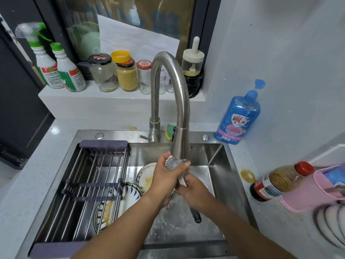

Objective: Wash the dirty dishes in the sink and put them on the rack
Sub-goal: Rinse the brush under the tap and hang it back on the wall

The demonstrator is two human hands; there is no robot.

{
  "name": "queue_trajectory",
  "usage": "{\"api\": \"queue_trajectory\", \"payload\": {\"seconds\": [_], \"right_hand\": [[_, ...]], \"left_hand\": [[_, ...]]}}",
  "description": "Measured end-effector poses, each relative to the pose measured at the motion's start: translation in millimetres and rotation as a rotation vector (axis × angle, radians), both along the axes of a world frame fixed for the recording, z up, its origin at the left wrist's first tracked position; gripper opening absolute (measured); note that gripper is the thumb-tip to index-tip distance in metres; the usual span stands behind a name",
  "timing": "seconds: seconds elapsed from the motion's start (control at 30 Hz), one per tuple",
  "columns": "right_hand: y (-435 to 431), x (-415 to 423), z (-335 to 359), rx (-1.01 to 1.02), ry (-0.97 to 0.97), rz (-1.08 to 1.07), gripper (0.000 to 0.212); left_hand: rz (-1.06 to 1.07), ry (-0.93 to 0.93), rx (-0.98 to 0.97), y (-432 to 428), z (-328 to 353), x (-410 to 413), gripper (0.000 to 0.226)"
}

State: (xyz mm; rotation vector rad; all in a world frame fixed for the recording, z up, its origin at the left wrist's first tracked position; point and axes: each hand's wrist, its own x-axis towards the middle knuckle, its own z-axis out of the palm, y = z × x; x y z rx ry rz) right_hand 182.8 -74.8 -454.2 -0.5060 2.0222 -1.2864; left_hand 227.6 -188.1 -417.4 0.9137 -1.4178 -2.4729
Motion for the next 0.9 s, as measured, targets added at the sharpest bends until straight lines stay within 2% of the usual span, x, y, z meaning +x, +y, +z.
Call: {"api": "queue_trajectory", "payload": {"seconds": [0.13, 0.27, 0.37, 0.5, 0.63, 0.73, 0.8, 0.9], "right_hand": [[-12, 1, 1, -0.017, 0.041, -0.054, 0.026], [-11, 1, -6, 0.031, 0.068, -0.119, 0.022], [8, 5, -24, 0.225, 0.175, -0.111, 0.027], [37, 9, -38, 0.346, 0.145, -0.068, 0.028], [45, -4, -15, 0.181, 0.086, -0.064, 0.03], [44, -18, 11, 0.173, 0.097, 0.011, 0.028], [38, -22, 28, 0.187, 0.126, 0.036, 0.024], [26, -26, 51, 0.067, 0.106, -0.018, 0.018]], "left_hand": [[0.03, -0.036, -0.188, 2, 9, -4, 0.057], [0.221, -0.095, -0.023, -17, 26, -16, 0.047], [0.346, -0.079, -0.017, -40, 28, -19, 0.046], [0.434, -0.097, 0.027, -61, 23, -16, 0.04], [0.491, -0.282, 0.146, -68, -4, 1, 0.035], [0.461, -0.45, 0.243, -62, -31, 17, 0.041], [0.44, -0.456, 0.335, -54, -46, 23, 0.046], [0.362, -0.498, 0.378, -45, -61, 31, 0.044]]}}
